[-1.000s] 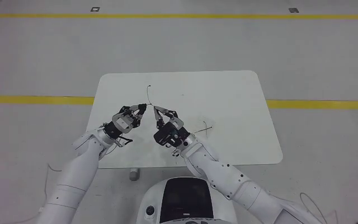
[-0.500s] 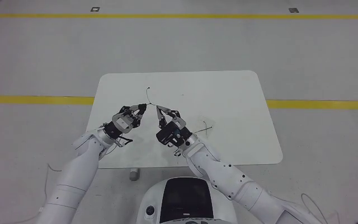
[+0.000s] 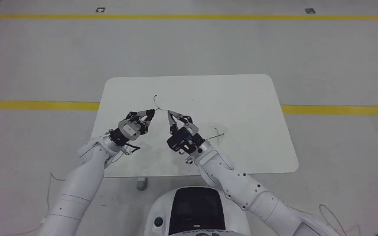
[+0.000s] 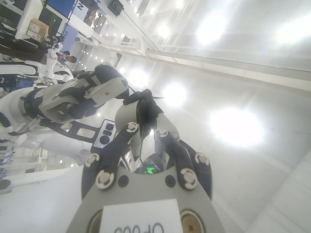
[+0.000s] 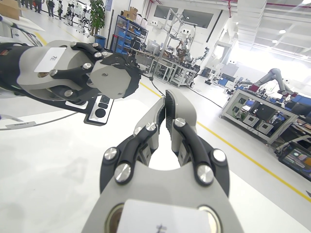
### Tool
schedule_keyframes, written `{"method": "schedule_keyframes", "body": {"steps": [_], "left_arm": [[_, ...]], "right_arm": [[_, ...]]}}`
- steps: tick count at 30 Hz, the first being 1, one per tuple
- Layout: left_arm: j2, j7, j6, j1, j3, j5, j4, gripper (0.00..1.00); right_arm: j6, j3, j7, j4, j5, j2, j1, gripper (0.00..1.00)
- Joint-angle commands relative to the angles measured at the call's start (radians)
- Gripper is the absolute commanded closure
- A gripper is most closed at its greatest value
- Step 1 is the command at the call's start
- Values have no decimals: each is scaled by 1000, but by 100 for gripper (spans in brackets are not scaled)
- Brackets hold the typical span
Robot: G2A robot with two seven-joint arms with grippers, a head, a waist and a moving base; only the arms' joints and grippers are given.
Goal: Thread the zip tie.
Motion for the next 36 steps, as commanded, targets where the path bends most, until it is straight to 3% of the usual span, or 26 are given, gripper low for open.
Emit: {"method": "schedule_keyframes", "body": {"steps": [1, 36], "left_arm": [[0, 0, 0, 0, 0, 0, 0, 100], [0, 0, 0, 0, 0, 0, 0, 100]], "right_arm": [[0, 2, 0, -1, 0, 1, -2, 100], [19, 41, 13, -30, 0, 24, -28, 100]]}}
